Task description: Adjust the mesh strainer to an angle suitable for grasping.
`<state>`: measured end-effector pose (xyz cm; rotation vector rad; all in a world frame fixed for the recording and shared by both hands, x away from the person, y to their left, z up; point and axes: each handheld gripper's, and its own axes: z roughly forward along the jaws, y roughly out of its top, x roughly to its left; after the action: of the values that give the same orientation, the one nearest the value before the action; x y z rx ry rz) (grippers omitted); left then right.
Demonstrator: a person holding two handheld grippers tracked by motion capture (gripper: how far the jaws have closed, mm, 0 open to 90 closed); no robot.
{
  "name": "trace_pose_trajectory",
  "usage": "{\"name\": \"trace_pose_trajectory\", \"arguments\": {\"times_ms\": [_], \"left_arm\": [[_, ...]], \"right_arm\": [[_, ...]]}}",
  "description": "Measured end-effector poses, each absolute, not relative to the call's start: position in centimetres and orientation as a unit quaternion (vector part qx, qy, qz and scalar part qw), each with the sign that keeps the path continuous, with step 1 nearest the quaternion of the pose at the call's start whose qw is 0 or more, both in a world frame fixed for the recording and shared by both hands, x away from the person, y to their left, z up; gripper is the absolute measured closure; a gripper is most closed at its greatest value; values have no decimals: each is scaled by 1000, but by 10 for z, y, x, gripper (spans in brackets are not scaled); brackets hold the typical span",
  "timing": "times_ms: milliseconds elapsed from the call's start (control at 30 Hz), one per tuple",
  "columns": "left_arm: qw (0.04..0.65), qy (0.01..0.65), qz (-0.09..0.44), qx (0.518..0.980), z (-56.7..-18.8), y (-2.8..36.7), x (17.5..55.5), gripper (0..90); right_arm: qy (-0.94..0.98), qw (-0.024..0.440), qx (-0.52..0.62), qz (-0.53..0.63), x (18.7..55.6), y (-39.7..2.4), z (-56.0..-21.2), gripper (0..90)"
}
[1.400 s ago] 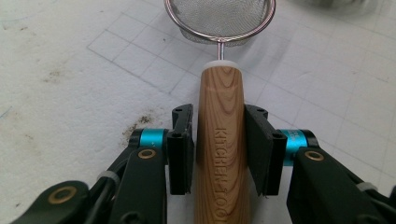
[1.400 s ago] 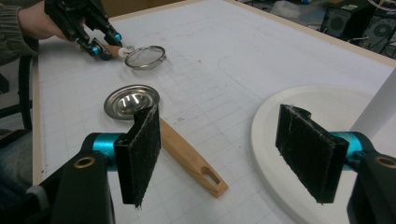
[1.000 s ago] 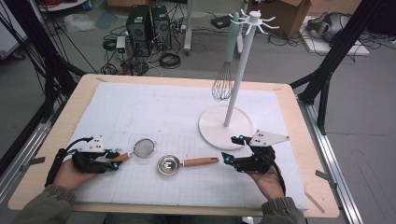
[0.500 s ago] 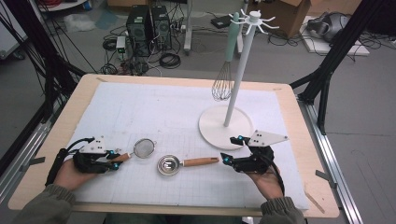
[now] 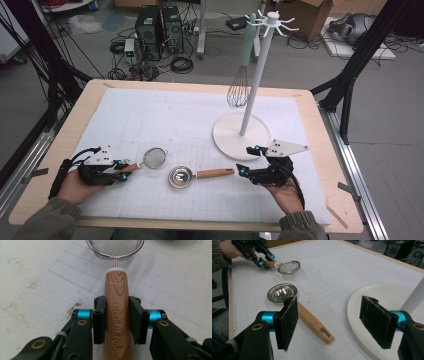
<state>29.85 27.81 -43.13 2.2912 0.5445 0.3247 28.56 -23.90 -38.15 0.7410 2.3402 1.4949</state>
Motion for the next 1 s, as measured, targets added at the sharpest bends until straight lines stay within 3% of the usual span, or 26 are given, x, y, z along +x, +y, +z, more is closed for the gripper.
{"name": "trace_pose_trajectory", "arguments": {"times_ms": [1000], "left_arm": [[393,131,104,904,-403,221,293,678]], "right_arm": [[823,126,217,510,279,-228,-366,304]]}}
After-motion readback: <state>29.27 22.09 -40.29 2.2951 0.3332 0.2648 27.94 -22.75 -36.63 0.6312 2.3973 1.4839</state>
